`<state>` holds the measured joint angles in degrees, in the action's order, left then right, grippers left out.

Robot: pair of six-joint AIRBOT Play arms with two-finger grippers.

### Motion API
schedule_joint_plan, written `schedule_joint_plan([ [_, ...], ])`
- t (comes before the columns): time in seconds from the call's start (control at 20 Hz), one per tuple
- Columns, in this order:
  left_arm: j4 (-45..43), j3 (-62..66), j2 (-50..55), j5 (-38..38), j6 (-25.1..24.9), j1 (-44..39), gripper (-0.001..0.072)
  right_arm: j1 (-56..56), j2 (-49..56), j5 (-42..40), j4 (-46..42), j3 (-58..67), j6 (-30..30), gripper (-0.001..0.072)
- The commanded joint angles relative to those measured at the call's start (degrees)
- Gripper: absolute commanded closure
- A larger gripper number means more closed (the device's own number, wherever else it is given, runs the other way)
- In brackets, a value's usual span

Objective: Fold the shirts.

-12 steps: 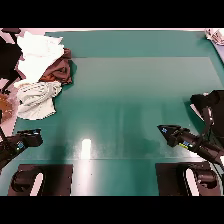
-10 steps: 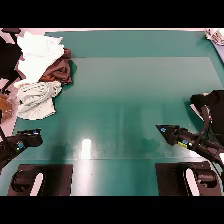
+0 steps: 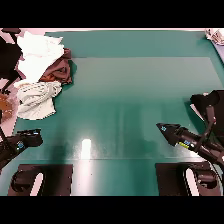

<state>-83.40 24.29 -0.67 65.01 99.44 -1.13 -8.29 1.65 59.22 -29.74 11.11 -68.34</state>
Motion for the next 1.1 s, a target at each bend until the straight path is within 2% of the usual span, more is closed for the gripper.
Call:
schedule_joint_plan([
  [0.0,0.04,-0.04,-0.04,-1.73,0.13,0.00,0.0678,-0.02,-7.76,-3.19,0.09,-0.02,-1.46,0.0591],
  [0.1,-0.11,-0.13,-0.04,-8.00,0.98,0.00,0.0678,-0.07,-11.39,-4.24,-0.44,-0.04,-4.85,0.0592],
  [0.25,3.98,-0.13,-0.04,-12.74,1.05,-0.02,0.0678,-0.04,-9.75,-2.12,-0.24,-0.02,-7.98,0.0591],
  [0.45,5.81,-0.04,-0.02,-13.40,1.51,0.00,0.0678,0.00,-1.99,-2.05,3.82,0.00,-9.31,0.0591],
  [0.55,5.70,2.58,1.77,-11.91,4.74,0.00,0.0678,-0.02,2.27,-2.14,7.80,0.42,-9.25,0.0591],
  [0.7,1.42,15.58,13.33,-9.53,7.06,0.00,0.0678,-0.07,9.75,-2.23,3.85,7.13,-9.11,0.0592],
  [0.9,-11.67,43.45,38.99,2.19,6.08,0.00,0.0677,-0.07,21.40,3.10,-11.65,22.23,-9.14,0.0592],
  [0.95,-15.72,49.59,45.24,3.61,5.95,0.00,0.0652,-0.07,24.57,4.83,-14.23,26.10,-9.14,0.0592],
  [1.0,-18.14,54.45,50.31,4.22,6.82,0.09,0.0453,-0.07,27.28,6.12,-15.56,29.38,-9.14,0.0591],
  [1.05,-18.23,58.75,55.21,4.59,8.09,1.42,0.0291,-0.07,29.83,6.99,-15.50,32.33,-9.11,0.0591],
])
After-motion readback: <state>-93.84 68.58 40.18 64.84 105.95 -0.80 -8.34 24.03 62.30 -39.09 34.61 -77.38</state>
